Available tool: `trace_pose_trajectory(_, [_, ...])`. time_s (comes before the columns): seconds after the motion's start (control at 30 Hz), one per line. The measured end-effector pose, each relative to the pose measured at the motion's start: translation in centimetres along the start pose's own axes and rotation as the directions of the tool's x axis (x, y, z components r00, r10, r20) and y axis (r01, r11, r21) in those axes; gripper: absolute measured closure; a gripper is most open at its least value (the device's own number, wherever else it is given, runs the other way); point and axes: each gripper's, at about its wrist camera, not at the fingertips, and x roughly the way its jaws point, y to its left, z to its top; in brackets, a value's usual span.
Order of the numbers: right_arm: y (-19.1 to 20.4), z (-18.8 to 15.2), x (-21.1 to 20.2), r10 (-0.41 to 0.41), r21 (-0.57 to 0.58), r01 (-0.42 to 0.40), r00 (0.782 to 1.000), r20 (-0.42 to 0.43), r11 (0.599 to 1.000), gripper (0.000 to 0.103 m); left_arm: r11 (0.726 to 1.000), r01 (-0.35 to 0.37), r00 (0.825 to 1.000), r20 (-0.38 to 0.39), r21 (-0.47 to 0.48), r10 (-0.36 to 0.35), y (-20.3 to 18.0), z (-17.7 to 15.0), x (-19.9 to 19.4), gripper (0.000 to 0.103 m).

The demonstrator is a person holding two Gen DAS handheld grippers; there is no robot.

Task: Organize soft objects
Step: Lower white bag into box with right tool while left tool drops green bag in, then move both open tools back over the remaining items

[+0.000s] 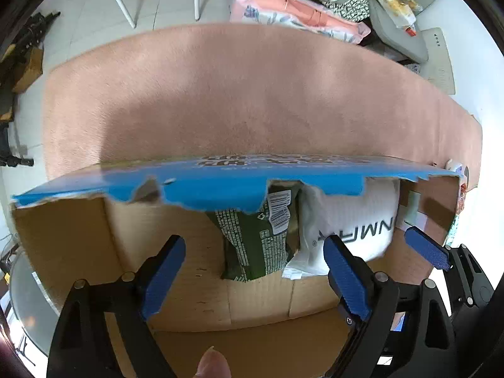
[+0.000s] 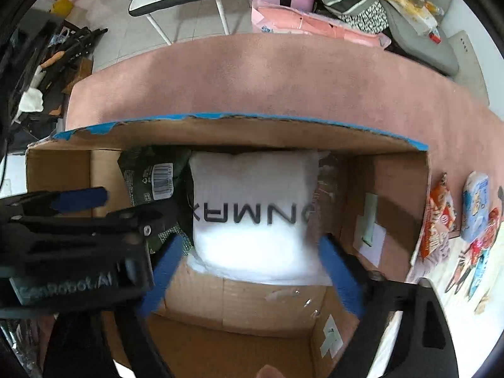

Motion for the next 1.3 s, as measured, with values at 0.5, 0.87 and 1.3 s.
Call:
trace_pose_trajectory(0.5, [-0.2, -6.6, -5.1, -0.005, 0.000, 0.005, 0.995, 0.097, 1.000, 0.000, 0.993, -0.111, 0.973, 0.202, -0.028, 0.114, 2.0, -8.7, -5.9, 0.003])
trace_pose_trajectory(0.87, [0.5, -13.8, -10.3, 0.032, -0.016, -0.030, 0.979, 0.200, 0.999, 0.000, 0.992, -0.120, 0.932, 0.342, -0.025, 0.122, 0.0, -14.9, -9.4, 0.000])
trace_pose_trajectory(1.3, [-11.8, -19.7, -16.2, -0.010, 0.077, -0.015, 0.950, 0.313, 0.997, 0.000, 0.959, -0.264, 0.859, 0.478, 0.106, 0.183, -13.5, -17.0, -11.5, 0.000])
